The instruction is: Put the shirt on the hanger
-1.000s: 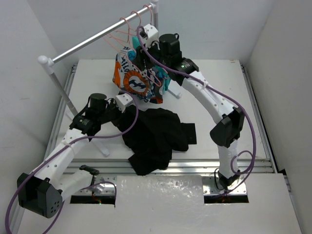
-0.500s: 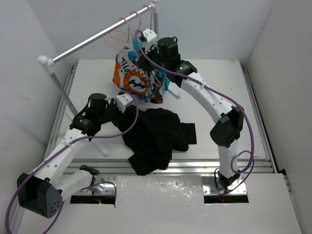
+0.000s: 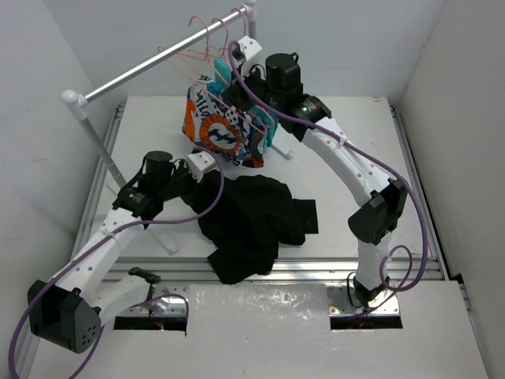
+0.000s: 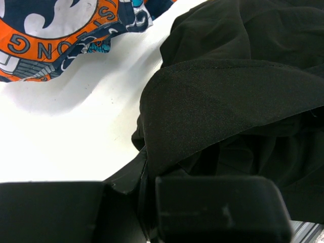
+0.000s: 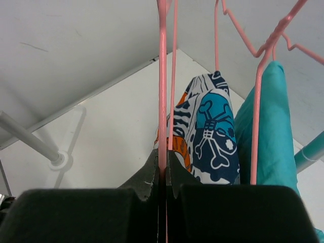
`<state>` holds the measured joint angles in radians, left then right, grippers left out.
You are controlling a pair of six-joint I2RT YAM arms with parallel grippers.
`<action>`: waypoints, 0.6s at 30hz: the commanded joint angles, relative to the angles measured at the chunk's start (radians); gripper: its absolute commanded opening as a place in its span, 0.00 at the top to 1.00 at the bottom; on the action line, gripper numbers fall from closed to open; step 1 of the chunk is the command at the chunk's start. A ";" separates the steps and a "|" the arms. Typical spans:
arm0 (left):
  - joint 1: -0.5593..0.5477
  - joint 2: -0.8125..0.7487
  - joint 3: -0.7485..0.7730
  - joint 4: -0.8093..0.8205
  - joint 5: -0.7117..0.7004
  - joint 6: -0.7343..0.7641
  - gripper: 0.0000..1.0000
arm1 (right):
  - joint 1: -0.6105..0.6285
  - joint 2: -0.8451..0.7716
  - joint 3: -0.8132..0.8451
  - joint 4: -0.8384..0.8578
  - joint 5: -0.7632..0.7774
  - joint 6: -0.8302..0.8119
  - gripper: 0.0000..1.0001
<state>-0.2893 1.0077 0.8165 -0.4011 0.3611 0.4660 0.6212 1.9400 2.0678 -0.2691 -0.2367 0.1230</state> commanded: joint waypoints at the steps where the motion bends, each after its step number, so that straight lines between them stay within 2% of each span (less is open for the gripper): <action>1: -0.005 -0.018 0.009 0.027 0.016 0.000 1.00 | -0.003 -0.055 0.022 0.053 -0.033 -0.010 1.00; 5: -0.005 -0.015 0.019 0.022 0.013 0.002 1.00 | -0.003 -0.111 -0.011 0.048 -0.061 -0.008 1.00; 8: -0.005 -0.008 0.029 0.022 0.009 -0.003 1.00 | -0.003 -0.165 -0.107 0.054 -0.084 -0.013 1.00; 11: -0.005 0.005 0.032 0.030 0.009 -0.006 1.00 | 0.000 -0.262 -0.283 0.096 -0.110 -0.016 1.00; 18: -0.005 0.042 0.030 0.039 0.015 -0.013 1.00 | 0.005 -0.481 -0.501 0.130 -0.147 -0.017 1.00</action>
<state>-0.2893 1.0424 0.8169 -0.4007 0.3607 0.4652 0.6231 1.5520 1.6077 -0.2184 -0.3447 0.1165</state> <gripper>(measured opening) 0.008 0.013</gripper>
